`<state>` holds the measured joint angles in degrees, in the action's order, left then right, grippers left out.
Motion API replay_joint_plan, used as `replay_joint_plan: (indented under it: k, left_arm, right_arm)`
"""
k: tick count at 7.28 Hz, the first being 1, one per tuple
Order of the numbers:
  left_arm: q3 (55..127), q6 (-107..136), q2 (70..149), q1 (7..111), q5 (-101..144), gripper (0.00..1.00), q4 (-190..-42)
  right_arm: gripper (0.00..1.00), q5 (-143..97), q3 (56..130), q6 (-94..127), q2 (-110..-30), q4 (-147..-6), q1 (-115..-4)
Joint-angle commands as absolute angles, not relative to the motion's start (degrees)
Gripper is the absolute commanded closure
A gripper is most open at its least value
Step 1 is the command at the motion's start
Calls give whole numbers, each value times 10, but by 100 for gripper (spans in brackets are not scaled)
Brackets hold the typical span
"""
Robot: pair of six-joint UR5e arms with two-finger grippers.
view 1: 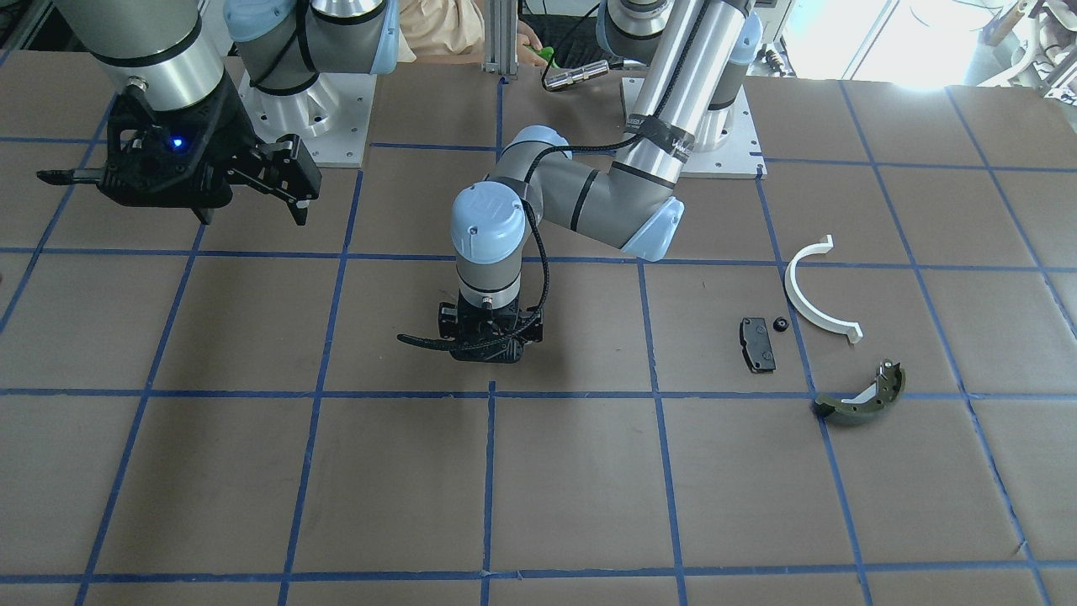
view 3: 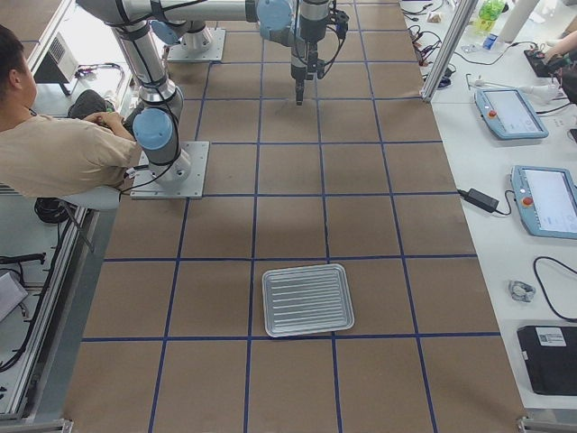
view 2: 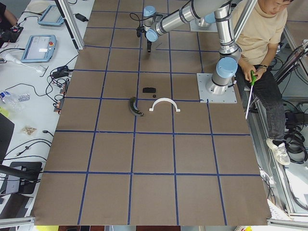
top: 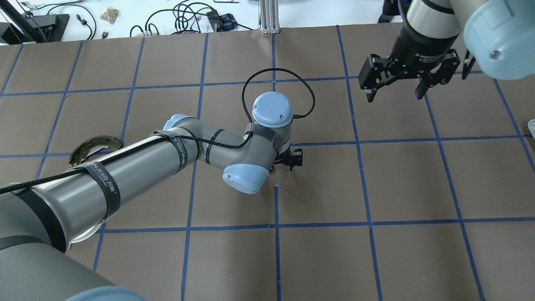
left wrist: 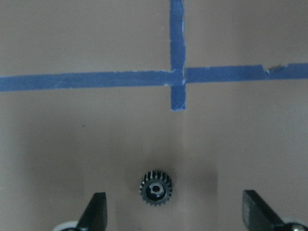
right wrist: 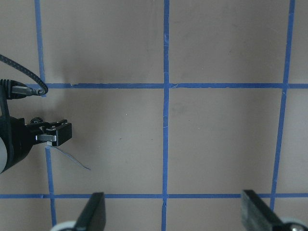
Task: Place bearing gear from tray to pile
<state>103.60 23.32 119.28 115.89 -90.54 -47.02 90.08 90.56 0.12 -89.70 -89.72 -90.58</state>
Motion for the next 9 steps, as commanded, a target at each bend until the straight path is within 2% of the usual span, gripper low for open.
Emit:
replay_joint_plan:
  k: [1, 5, 9]
  left_arm:
    - [1039, 231, 1186, 1159, -905, 25, -467]
    - [1045, 243, 1182, 1161, -907, 32, -466]
    - [1049, 243, 1181, 1160, -908, 33, -467]
  right_arm:
    - [0, 901, 919, 1, -905, -900, -905]
    - [0, 901, 924, 1, -908, -903, -906]
    - [0, 901, 925, 0, -908, -903, -906]
